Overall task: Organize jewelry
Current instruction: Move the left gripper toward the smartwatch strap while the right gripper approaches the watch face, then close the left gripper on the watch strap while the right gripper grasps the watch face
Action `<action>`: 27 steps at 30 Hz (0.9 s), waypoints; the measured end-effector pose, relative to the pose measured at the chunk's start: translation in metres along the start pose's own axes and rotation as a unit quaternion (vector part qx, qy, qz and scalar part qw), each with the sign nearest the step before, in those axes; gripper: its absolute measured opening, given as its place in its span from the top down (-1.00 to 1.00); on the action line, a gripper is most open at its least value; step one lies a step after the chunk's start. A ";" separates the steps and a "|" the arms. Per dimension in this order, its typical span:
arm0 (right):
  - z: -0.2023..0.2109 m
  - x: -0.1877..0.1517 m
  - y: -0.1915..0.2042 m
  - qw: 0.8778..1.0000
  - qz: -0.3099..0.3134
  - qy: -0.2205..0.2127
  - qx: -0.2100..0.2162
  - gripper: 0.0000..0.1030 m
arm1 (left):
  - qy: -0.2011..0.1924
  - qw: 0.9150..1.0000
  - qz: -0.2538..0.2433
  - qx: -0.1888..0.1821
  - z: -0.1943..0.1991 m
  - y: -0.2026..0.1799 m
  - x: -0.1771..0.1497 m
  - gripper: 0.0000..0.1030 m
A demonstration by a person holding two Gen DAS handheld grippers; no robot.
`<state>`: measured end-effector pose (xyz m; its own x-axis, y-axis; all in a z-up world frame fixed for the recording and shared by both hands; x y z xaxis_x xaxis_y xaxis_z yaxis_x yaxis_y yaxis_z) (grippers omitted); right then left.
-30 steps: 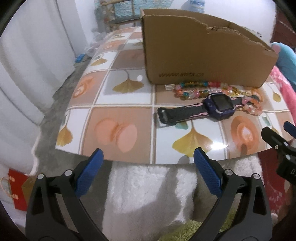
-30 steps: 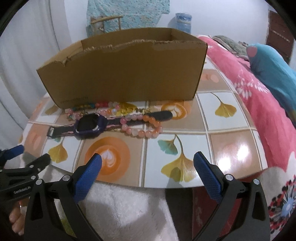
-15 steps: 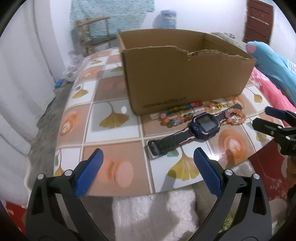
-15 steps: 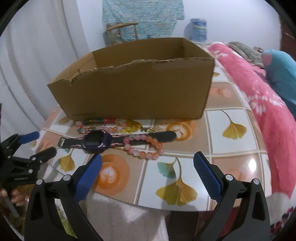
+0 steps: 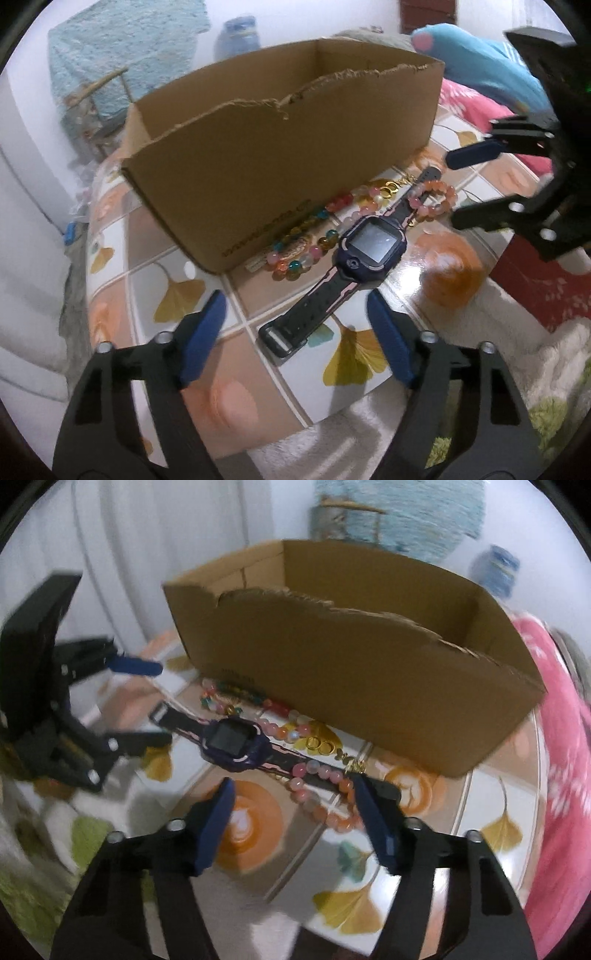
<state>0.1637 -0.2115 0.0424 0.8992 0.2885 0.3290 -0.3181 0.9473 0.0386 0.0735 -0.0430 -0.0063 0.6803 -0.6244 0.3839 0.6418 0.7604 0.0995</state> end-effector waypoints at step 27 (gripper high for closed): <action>0.000 -0.045 -0.048 0.974 -0.161 0.065 -0.144 0.81 | 0.012 0.999 -0.033 -0.013 -0.013 -0.014 -0.005 0.39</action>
<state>0.1383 -0.2699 0.0253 0.9747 -0.0324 0.2212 0.0673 0.9860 -0.1523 0.0659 -0.0534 -0.0220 0.6447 -0.6772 0.3547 0.6939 0.7131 0.1000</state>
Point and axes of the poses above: each gripper's, at about its wrist camera, not at the fingertips, and z roughly against the way its jaws point, y to its left, x to its top, the point moved 2 cm from there along -z, roughly the way its jaws point, and after that the axes turned 13 degrees about y, right-handed, at the moved point
